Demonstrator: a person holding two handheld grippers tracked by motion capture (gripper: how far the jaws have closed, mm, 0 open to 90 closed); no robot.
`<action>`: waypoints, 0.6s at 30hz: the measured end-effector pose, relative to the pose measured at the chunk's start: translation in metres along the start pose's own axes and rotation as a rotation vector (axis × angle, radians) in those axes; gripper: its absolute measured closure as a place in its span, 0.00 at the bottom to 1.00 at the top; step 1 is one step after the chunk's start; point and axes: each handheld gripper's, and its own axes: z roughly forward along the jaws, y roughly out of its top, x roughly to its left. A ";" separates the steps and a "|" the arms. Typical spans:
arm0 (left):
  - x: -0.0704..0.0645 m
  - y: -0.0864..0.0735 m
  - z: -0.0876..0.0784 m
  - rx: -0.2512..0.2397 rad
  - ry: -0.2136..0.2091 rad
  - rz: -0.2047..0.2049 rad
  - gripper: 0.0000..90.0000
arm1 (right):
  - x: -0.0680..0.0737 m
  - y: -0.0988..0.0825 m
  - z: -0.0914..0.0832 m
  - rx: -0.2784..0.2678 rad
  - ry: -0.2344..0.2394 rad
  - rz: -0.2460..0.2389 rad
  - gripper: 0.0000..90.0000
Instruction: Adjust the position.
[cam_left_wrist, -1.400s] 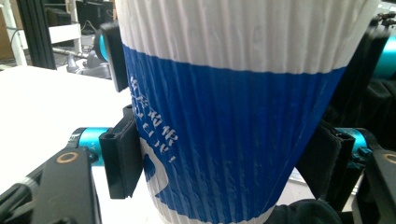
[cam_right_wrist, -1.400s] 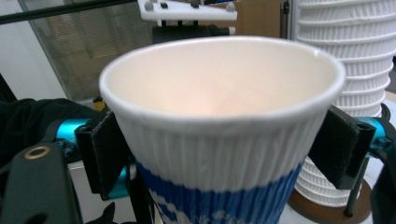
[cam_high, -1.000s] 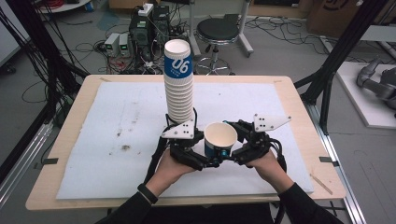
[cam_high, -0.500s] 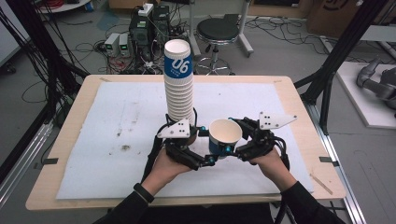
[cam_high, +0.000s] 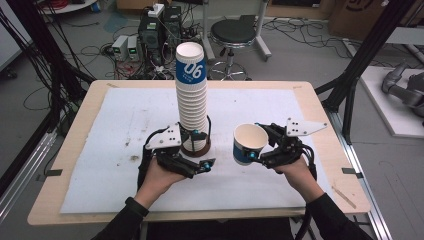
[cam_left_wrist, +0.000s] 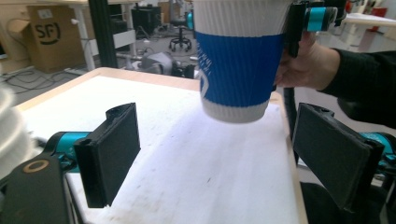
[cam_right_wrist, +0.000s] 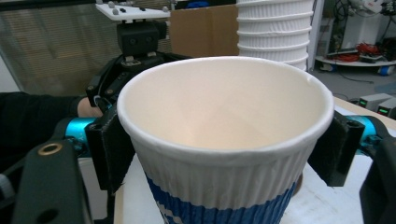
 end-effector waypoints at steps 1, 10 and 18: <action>0.000 -0.001 -0.003 0.003 0.013 0.005 0.17 | -0.001 0.000 -0.001 0.003 -0.007 -0.004 0.23; 0.007 -0.016 -0.036 0.023 0.126 0.025 0.17 | -0.009 -0.007 -0.009 0.017 -0.052 -0.011 0.23; 0.017 -0.029 -0.063 0.005 0.220 -0.002 0.17 | -0.015 -0.010 -0.015 0.020 -0.079 -0.010 0.23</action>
